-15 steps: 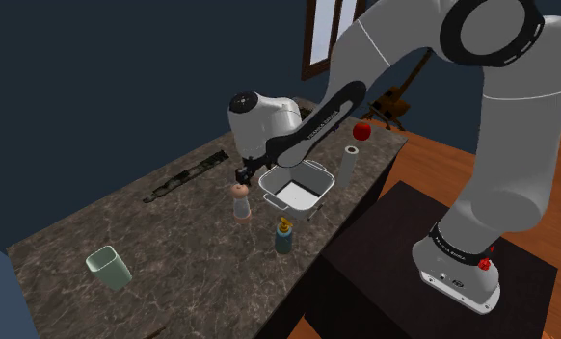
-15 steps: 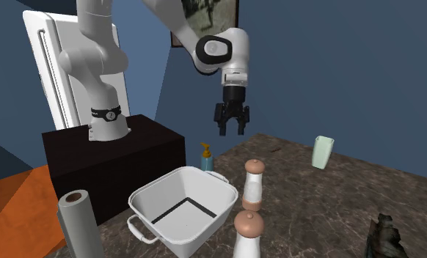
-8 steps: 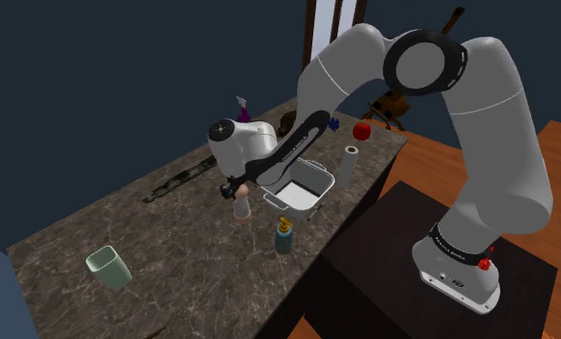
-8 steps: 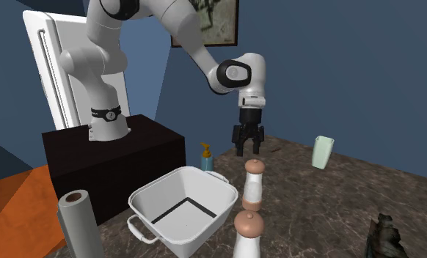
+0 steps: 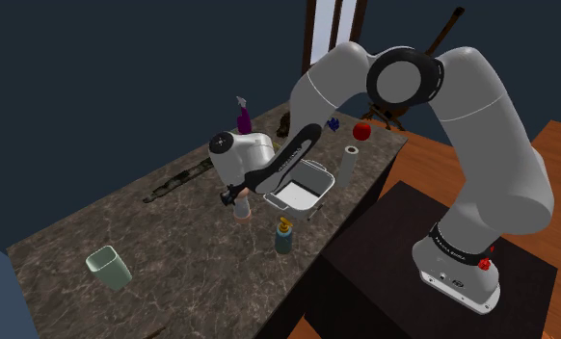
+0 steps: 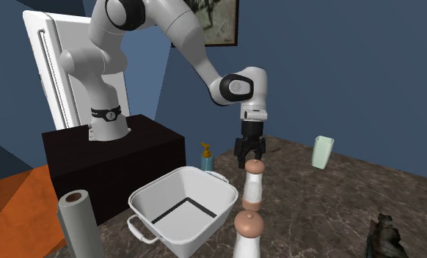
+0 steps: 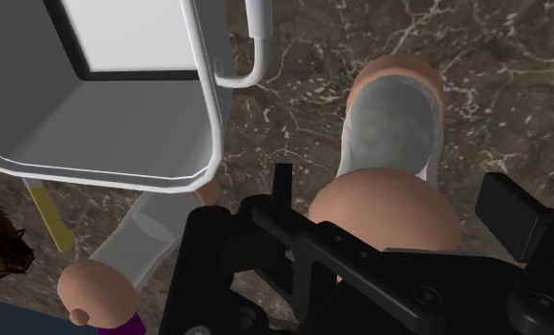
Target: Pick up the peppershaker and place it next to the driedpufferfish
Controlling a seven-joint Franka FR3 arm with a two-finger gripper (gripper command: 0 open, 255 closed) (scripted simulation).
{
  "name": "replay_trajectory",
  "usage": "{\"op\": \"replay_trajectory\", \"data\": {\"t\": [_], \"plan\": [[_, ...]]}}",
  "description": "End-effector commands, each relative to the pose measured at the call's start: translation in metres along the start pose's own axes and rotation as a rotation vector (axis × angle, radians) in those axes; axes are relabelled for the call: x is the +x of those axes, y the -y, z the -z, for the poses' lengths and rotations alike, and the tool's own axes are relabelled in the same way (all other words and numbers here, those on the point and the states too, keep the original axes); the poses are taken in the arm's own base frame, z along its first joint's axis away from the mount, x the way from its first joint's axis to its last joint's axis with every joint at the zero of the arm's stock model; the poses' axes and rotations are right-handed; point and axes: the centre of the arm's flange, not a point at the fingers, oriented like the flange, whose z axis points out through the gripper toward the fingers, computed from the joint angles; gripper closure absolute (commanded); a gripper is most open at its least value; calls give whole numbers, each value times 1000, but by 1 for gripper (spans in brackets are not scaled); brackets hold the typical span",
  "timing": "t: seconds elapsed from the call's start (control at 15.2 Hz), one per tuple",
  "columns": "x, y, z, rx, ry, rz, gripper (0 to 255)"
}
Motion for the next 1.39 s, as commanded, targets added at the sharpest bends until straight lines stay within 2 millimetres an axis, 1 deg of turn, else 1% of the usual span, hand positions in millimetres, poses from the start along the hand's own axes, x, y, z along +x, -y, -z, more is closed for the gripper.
{"op": "replay_trajectory", "data": {"t": [0.0,0.46,0.53,1.12,1.32], "plan": [[1,-1,-7,0,0,0,0],[1,-1,-7,0,0,0,0],[1,-1,-7,0,0,0,255],[1,-1,-7,0,0,0,255],[4,-5,8,0,0,0,255]]}}
